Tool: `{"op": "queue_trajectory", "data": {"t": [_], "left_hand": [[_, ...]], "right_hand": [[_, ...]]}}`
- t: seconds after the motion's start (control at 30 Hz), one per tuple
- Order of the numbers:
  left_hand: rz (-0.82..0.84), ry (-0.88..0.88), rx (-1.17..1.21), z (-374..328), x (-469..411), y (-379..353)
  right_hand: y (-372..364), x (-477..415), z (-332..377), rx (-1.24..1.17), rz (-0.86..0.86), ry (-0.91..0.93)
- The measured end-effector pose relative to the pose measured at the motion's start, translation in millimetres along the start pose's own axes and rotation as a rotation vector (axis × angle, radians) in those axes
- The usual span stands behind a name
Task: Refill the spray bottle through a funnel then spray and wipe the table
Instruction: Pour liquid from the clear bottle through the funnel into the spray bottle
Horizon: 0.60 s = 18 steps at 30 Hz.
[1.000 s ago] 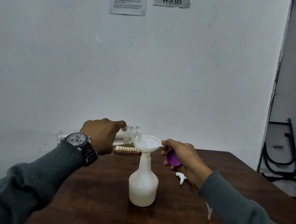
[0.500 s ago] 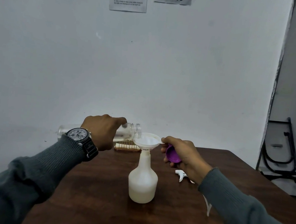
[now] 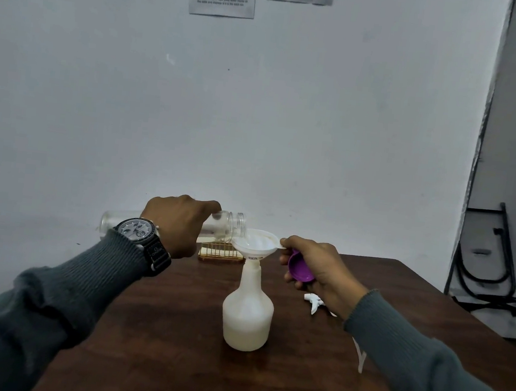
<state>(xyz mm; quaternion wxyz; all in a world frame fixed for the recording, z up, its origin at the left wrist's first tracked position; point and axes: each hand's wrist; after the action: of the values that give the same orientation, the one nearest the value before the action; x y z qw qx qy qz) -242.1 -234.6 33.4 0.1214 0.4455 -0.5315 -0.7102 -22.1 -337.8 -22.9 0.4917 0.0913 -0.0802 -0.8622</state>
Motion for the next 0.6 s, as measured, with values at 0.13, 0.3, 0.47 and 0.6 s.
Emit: {"op": "queue_trajectory", "data": {"t": [0.13,0.3,0.47,0.6], "left_hand": [[-0.004,-0.004,0.001,-0.7,-0.7,0.1],[-0.006,-0.005,0.0,0.6,0.0,-0.7],[-0.004,-0.007,0.003,1.2,0.5,-1.0],[-0.01,-0.01,-0.002,1.5,0.3,-1.2]], "right_hand": [[-0.2,0.1,-1.3,0.0,-0.002,0.0],[0.0,0.2,-1.5,-0.001,0.001,0.001],[-0.4,0.5,-1.2,-0.001,0.0,0.001],[-1.0,-0.5,-0.8,-0.01,0.001,-0.003]]}}
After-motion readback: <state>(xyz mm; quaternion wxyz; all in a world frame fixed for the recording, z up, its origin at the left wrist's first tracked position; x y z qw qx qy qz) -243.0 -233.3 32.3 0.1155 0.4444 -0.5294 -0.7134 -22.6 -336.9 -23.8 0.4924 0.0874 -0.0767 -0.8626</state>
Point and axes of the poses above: each hand's wrist, its own x-axis away from the middle knuckle, its own y-axis out of the back of the hand, z = x × y, and after that the axes turned 14 degrees about x, right-handed
